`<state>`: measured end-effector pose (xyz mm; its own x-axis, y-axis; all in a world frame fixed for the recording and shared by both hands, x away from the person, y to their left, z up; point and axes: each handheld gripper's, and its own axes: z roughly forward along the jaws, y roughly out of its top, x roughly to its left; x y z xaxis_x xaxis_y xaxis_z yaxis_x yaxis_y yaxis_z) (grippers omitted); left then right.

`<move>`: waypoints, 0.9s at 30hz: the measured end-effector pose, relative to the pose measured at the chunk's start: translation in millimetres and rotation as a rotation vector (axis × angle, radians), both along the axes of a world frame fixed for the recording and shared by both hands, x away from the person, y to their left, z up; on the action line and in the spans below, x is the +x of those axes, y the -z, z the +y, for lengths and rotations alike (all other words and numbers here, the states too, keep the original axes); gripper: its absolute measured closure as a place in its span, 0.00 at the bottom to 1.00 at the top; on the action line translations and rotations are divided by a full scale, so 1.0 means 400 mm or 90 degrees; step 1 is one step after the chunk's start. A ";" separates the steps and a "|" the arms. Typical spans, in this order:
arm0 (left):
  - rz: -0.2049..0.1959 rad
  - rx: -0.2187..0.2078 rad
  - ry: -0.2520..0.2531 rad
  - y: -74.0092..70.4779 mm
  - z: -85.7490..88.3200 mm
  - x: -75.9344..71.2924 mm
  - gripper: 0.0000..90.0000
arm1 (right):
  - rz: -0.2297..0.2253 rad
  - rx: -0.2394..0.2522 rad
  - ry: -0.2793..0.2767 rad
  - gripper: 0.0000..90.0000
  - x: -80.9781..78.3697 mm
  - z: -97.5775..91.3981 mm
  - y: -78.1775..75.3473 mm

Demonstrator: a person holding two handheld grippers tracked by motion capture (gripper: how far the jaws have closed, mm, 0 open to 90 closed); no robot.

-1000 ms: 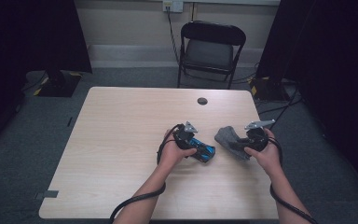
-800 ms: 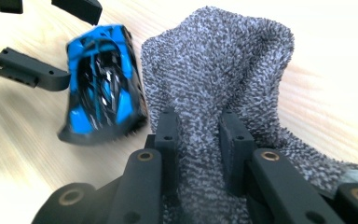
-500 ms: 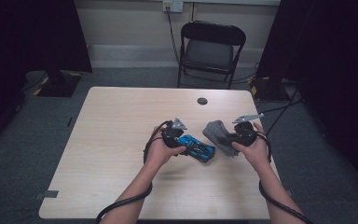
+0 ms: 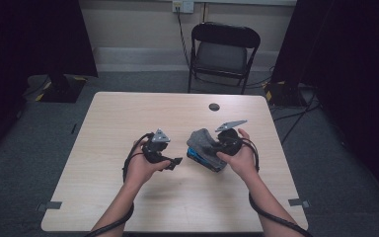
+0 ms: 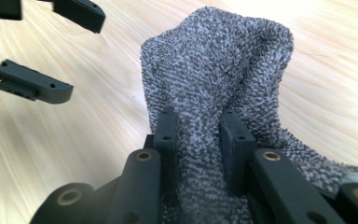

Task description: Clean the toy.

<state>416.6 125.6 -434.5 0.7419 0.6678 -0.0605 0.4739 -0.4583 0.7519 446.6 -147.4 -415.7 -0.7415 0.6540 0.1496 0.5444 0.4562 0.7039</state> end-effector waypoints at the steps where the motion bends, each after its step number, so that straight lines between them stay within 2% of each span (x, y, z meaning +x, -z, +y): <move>1: -0.002 0.003 -0.004 0.002 0.012 -0.006 0.21 | 0.003 0.004 -0.006 0.80 0.000 0.014 0.004; 9: 0.006 -0.004 -0.035 0.021 0.094 -0.048 0.21 | 0.013 -0.009 -0.043 0.80 0.006 0.131 0.039; 12: 0.002 0.006 -0.038 0.027 0.120 -0.066 0.22 | 0.017 -0.012 -0.060 0.79 0.006 0.172 0.053; 14: 0.013 -0.003 -0.046 0.033 0.133 -0.079 0.22 | 0.021 -0.011 -0.069 0.79 0.005 0.200 0.065; 17: 0.010 0.001 -0.054 0.043 0.156 -0.096 0.22 | 0.028 -0.011 -0.089 0.79 0.002 0.243 0.082; 18: 0.015 -0.009 -0.062 0.047 0.162 -0.102 0.22 | 0.028 -0.015 -0.094 0.79 0.001 0.259 0.087; 27: 0.027 -0.010 -0.088 0.073 0.214 -0.133 0.23 | 0.035 -0.027 -0.132 0.77 -0.005 0.363 0.132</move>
<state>363.5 211.1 -463.8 0.6393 0.7622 -0.1014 0.5638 -0.3749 0.7359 444.5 -2.3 -468.3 -0.8527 0.4941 0.1693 0.4722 0.5909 0.6541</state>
